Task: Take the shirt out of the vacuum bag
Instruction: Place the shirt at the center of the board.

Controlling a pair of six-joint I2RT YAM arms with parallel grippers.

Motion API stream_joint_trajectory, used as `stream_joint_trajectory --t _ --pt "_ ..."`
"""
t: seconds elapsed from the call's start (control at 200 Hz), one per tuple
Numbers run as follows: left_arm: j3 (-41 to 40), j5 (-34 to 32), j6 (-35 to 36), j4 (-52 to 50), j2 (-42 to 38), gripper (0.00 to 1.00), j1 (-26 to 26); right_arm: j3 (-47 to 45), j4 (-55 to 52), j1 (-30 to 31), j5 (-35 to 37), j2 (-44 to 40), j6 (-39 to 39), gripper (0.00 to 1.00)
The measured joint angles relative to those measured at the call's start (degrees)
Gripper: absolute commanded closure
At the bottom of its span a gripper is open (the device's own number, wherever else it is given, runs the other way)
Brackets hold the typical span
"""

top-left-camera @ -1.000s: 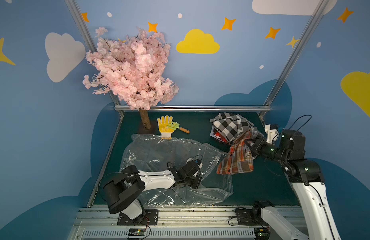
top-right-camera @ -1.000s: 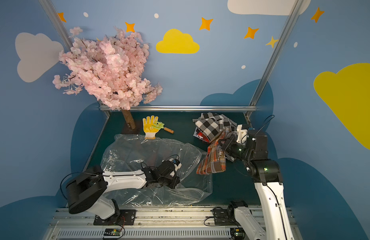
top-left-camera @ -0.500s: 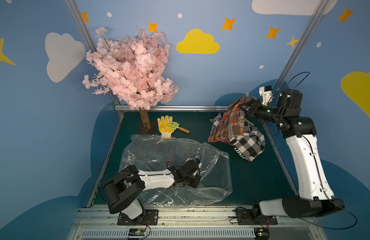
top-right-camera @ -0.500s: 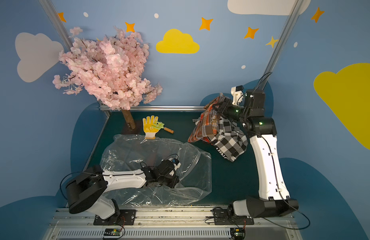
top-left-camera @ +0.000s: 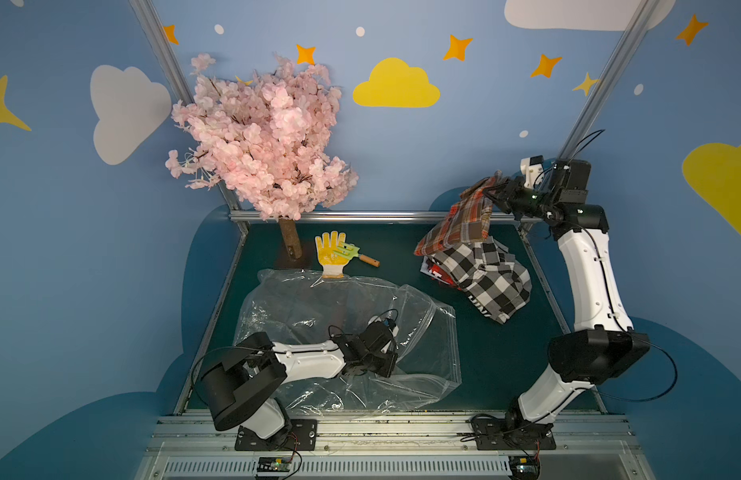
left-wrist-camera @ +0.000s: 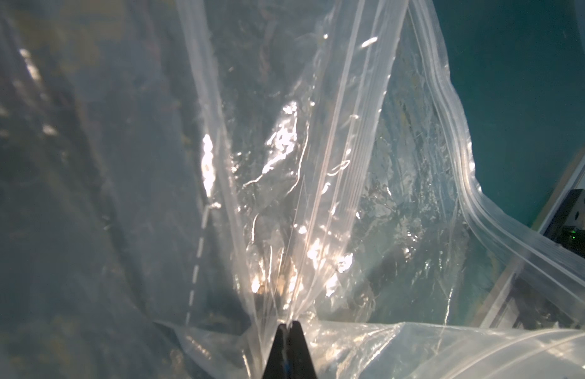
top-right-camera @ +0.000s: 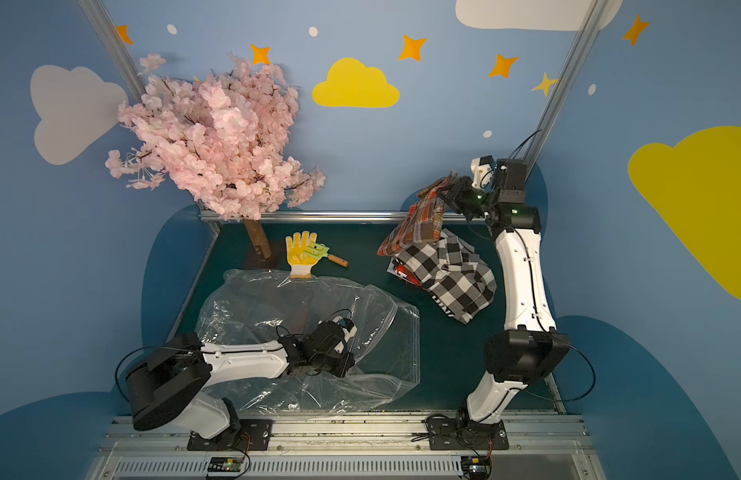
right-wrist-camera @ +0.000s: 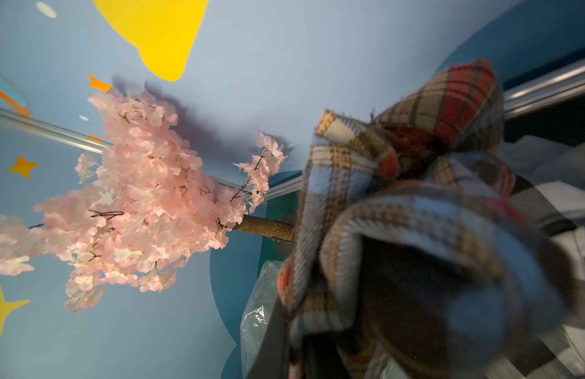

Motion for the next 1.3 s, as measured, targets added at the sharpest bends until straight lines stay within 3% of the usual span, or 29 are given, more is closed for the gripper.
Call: stream_joint_trajectory --t 0.27,0.626,0.781,0.976,1.081,1.116,1.301 --pt "0.04 0.07 0.04 -0.04 0.0 0.97 0.02 -25.27 5.22 -9.49 -1.97 -7.45 -0.94 1.0" --pt "0.2 0.15 0.02 -0.42 0.02 0.97 0.09 -36.59 7.17 -16.2 -2.49 -11.63 -6.51 1.0" --pt "0.26 0.13 0.02 -0.52 0.02 0.97 0.11 -37.66 6.93 -18.1 -2.51 -9.66 -8.04 0.88" --pt "0.52 0.13 0.02 -1.22 0.02 0.97 0.11 -38.27 6.01 -19.54 -2.45 -5.7 -10.45 0.56" --pt "0.57 0.13 0.02 -1.38 0.04 0.97 0.11 -38.84 5.42 -19.89 -2.29 -3.76 -11.13 0.3" --pt "0.57 0.11 0.02 -1.4 0.04 0.97 0.11 -38.97 5.31 -19.96 -2.34 -3.21 -11.23 0.16" --pt "1.86 0.09 0.07 -2.86 0.5 0.97 0.17 -40.74 6.25 -20.52 -2.19 -3.1 -11.56 0.11"
